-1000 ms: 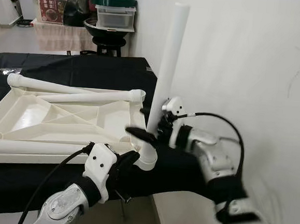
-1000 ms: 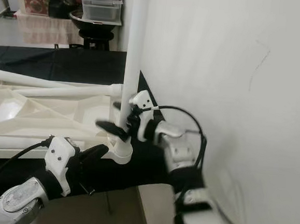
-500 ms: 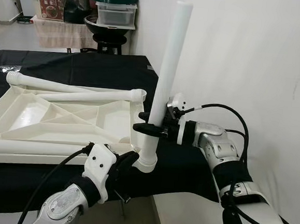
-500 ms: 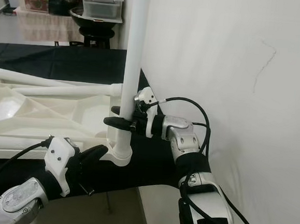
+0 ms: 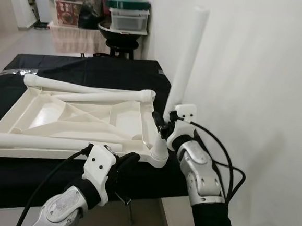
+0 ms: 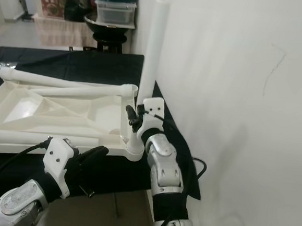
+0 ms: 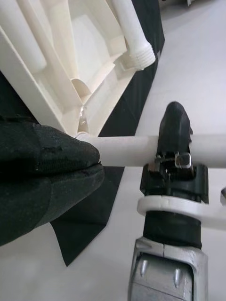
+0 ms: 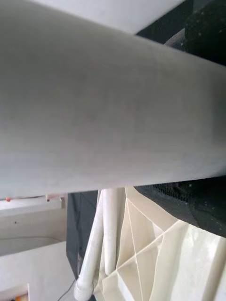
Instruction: Building children table
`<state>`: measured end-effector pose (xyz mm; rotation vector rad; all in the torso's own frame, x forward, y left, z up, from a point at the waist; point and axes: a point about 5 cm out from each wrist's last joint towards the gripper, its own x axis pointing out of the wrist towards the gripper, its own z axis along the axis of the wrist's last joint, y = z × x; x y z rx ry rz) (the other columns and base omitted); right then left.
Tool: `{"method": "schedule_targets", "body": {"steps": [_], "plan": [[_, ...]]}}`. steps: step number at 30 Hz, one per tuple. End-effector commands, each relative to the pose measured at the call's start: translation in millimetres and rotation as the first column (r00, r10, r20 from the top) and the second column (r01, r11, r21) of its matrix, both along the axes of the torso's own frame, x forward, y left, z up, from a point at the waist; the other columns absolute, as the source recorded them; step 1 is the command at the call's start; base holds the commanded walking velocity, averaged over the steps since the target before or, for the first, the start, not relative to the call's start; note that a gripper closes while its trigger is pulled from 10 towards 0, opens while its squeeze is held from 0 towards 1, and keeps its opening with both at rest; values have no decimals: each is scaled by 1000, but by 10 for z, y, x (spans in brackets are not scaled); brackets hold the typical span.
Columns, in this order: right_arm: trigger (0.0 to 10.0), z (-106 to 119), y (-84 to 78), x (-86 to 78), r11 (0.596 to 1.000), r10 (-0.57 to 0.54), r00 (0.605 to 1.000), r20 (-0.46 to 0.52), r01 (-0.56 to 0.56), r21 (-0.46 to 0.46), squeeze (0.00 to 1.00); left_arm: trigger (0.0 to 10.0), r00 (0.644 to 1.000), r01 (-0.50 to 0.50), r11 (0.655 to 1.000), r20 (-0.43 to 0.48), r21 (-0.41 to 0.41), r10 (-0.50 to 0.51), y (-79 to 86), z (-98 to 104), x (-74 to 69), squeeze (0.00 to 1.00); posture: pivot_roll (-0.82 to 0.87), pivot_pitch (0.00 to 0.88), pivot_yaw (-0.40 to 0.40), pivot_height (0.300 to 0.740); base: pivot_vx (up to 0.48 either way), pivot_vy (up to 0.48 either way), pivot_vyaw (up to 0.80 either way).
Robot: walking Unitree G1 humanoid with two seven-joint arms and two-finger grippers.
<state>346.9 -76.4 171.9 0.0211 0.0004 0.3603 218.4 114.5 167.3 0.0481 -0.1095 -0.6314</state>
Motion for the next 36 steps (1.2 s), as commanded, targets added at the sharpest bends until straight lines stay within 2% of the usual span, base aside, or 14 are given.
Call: {"method": "schedule_targets", "body": {"steps": [1,3,4,5,6,7,9,17,18,22,27,30,31,36], "plan": [[0,-308,66,-12,998,14,992,-129,-21,-57,0,10000,1000,6,1000,-5,0,-6,-9,-2,10,0,-21,29,-82,740,0,0,0],[0,-252,141,54,996,46,993,-110,-53,-66,0,10000,1000,5,1000,-4,1,-5,-15,-5,16,0,-16,28,-87,740,0,0,0],[3961,-227,155,79,995,48,994,-100,-56,-83,0,10000,1000,2,1000,-3,0,-2,-16,-6,17,0,-14,26,-88,740,0,0,0],[3961,-227,155,79,995,48,994,-100,-56,-83,0,10000,1000,2,1000,-3,0,-2,-16,-6,17,0,-14,26,-88,740,0,0,0],[10000,-200,178,94,993,71,994,-87,-78,-85,0,10000,1000,-2,1000,-2,0,2,-16,-7,17,0,-14,26,-88,740,0,0,0],[10000,-200,178,94,993,71,994,-87,-78,-85,0,10000,1000,-2,1000,-2,0,2,-16,-7,17,0,-14,26,-88,740,0,0,0],[10000,-78,229,90,991,122,991,-48,-125,-54,1000,10000,1000,-5,1000,-2,-1,5,-18,-9,19,0,-12,23,-91,740,0,0,0],[10000,183,346,37,901,433,900,47,-433,-10,992,10000,1000,-2,1000,-6,-3,2,-26,-19,23,0,-14,7,-86,740,0,0,0],[10000,238,342,15,835,551,832,65,-549,-47,173,10000,1000,-2,1000,-7,-3,2,-28,-23,25,0,-13,5,-87,740,0,0,0],[10000,281,173,68,667,740,672,27,-729,-155,0,10000,1000,-2,1000,-9,-3,2,-27,-39,30,0,-8,0,-88,740,0,0,0],[10000,345,41,157,646,761,649,12,-754,-119,0,10000,1000,-4,1000,-11,-2,4,-26,-47,31,0,-3,0,-88,740,0,0,0],[5098,389,-55,201,625,780,626,7,-778,-73,0,10000,1000,-5,1000,-12,-1,5,-26,-52,30,0,0,0,-88,740,0,0,0],[0,385,-98,213,619,784,621,-5,-782,-64,0,10000,1000,-5,1000,-12,-1,5,-29,-53,30,0,3,0,-87,740,0,0,0],[0,310,-216,223,601,796,603,-47,-798,-49,0,10000,1000,-4,1000,-13,0,4,-34,-54,27,0,9,0,-83,740,0,0,0]]}}
